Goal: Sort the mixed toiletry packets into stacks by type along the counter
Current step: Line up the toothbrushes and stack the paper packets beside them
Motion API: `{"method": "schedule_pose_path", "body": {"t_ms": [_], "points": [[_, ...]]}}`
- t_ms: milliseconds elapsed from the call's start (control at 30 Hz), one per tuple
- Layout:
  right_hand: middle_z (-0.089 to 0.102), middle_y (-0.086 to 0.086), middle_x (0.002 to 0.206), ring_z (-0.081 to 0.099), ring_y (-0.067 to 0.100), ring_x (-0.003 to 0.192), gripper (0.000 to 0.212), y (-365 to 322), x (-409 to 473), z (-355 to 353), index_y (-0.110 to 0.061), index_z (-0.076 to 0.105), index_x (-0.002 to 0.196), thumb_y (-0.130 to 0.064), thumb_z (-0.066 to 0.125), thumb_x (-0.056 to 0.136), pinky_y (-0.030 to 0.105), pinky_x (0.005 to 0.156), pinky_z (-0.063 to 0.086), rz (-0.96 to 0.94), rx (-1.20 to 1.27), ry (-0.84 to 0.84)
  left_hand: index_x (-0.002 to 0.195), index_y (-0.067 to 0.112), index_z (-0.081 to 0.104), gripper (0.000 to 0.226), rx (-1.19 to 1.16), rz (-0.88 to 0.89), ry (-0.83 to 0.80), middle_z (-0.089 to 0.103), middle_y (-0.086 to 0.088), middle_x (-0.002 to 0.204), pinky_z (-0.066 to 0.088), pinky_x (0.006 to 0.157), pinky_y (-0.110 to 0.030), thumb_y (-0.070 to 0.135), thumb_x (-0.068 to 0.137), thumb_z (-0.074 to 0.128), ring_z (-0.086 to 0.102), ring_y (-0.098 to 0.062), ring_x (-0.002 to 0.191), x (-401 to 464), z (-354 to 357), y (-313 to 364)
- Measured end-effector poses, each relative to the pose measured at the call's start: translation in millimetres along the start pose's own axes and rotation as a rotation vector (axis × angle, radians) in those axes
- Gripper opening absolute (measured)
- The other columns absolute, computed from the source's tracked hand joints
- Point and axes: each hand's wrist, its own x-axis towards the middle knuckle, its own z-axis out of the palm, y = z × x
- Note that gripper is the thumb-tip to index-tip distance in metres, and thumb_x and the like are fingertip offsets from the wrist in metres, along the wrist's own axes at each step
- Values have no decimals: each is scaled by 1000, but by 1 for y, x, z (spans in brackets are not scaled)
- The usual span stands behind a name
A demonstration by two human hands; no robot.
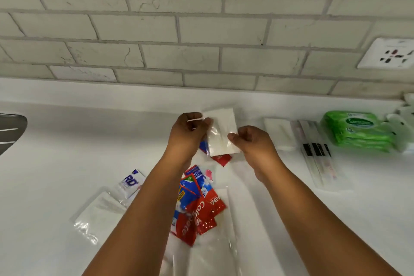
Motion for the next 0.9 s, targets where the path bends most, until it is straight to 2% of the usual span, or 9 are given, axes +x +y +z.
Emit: {"method": "schedule_pose_path", "body": {"t_ms": [67, 167, 267, 367, 433, 533, 667, 767, 900], "points": [[56, -3, 67, 50, 10, 62, 22, 4, 5, -24, -17, 56, 69, -21, 69, 85, 21, 57, 38, 28, 75, 57, 104, 19, 61, 18, 49, -41, -58, 69, -3, 97, 56, 73, -27, 19, 88, 68, 68, -19, 87, -1, 29, -7], [62, -2, 75, 55, 11, 68, 13, 10, 15, -61, -16, 62, 77, -21, 72, 83, 21, 60, 42, 73, 118, 137, 103, 16, 63, 18, 68, -53, -125, 69, -3, 92, 56, 69, -25, 9, 87, 67, 67, -20, 85, -1, 74, -16], [63, -1, 80, 57, 11, 68, 15, 20, 26, -93, -19, 60, 83, -21, 75, 81, 20, 60, 45, 80, 60, 203, 105, 13, 65, 21, 106, -64, -103, 68, -3, 90, 57, 69, -22, 9, 84, 70, 67, -17, 83, 5, 112, -14], [61, -1, 84, 58, 12, 71, 31, 34, 40, -115, -17, 58, 101, -26, 77, 77, 20, 59, 44, 65, -108, 274, 99, 13, 66, 21, 169, -96, -79, 70, -3, 87, 60, 75, -30, 10, 80, 75, 68, -17, 75, 15, 142, -16], [57, -5, 78, 56, 10, 72, 40, 43, 49, -125, -18, 56, 112, -27, 76, 78, 20, 58, 40, 49, -230, 296, 95, 14, 66, 20, 218, -107, -71, 69, -2, 84, 60, 76, -34, 11, 78, 76, 67, -17, 68, 20, 158, -21], [54, -8, 73, 58, 16, 82, 43, 52, 59, -130, -19, 55, 119, -29, 72, 81, 23, 67, 36, 13, -432, 272, 92, 15, 66, 18, 292, -107, -49, 70, -2, 83, 58, 73, -32, 13, 77, 76, 68, -18, 68, 24, 171, -29], [67, 3, 100, 60, 24, 103, 40, 64, 69, -133, -21, 57, 121, -34, 67, 84, 27, 81, 45, 12, -638, 249, 93, 18, 66, 18, 398, -110, -24, 70, 0, 87, 51, 61, -25, 18, 77, 75, 68, -19, 77, 27, 178, -38], [67, 4, 110, 54, 27, 112, 40, 68, 74, -132, -22, 56, 123, -40, 62, 88, 36, 91, 46, 12, -816, 224, 93, 18, 66, 18, 440, -96, -16, 70, -1, 87, 56, 70, -30, 19, 78, 75, 68, -19, 79, 27, 180, -45], [62, 5, 117, 47, 28, 118, 38, 71, 74, -130, -22, 58, 121, -44, 56, 90, 36, 92, 41, -30, -967, 233, 91, 18, 66, 17, 437, -97, -12, 70, -1, 86, 58, 78, -37, 21, 77, 76, 68, -22, 79, 28, 179, -51]]}}
